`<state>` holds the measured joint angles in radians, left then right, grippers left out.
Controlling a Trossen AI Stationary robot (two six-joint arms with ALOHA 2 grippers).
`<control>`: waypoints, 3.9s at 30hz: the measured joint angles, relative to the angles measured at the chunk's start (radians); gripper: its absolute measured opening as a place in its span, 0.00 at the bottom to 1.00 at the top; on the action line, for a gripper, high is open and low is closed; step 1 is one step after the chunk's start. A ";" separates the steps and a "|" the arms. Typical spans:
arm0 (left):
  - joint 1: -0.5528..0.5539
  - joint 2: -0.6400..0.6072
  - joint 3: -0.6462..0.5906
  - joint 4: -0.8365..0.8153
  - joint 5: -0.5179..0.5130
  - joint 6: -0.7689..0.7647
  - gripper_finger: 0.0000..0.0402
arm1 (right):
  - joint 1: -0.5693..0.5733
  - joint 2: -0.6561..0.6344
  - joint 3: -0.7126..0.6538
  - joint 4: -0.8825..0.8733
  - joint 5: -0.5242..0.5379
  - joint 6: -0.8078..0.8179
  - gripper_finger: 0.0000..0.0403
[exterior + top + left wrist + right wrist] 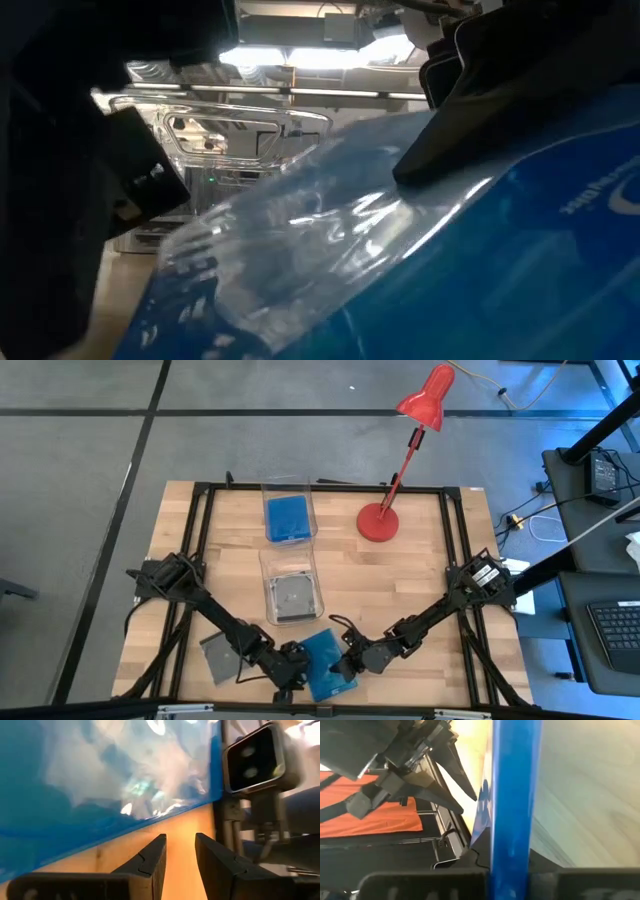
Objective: Pick & place jewel cases by type
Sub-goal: Put the blue cd case into the top transparent bin
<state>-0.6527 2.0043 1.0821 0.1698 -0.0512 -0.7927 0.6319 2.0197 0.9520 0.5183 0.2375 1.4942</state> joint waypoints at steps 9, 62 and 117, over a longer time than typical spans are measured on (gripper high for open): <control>-0.022 -0.168 0.000 0.016 0.004 0.057 0.24 | 0.000 -0.001 -0.002 0.057 -0.031 -0.041 0.04; -0.120 -0.350 0.001 -0.029 -0.215 0.240 0.24 | -0.044 -0.720 -0.002 -0.523 0.402 -0.379 0.04; -0.001 -0.799 0.000 -0.241 -0.320 0.623 0.25 | -1.040 0.094 0.702 -0.612 -0.512 -0.715 0.04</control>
<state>-0.6537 1.2049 1.0821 -0.0713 -0.3710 -0.1699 -0.4084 2.1141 1.6543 -0.0940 -0.2745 0.7788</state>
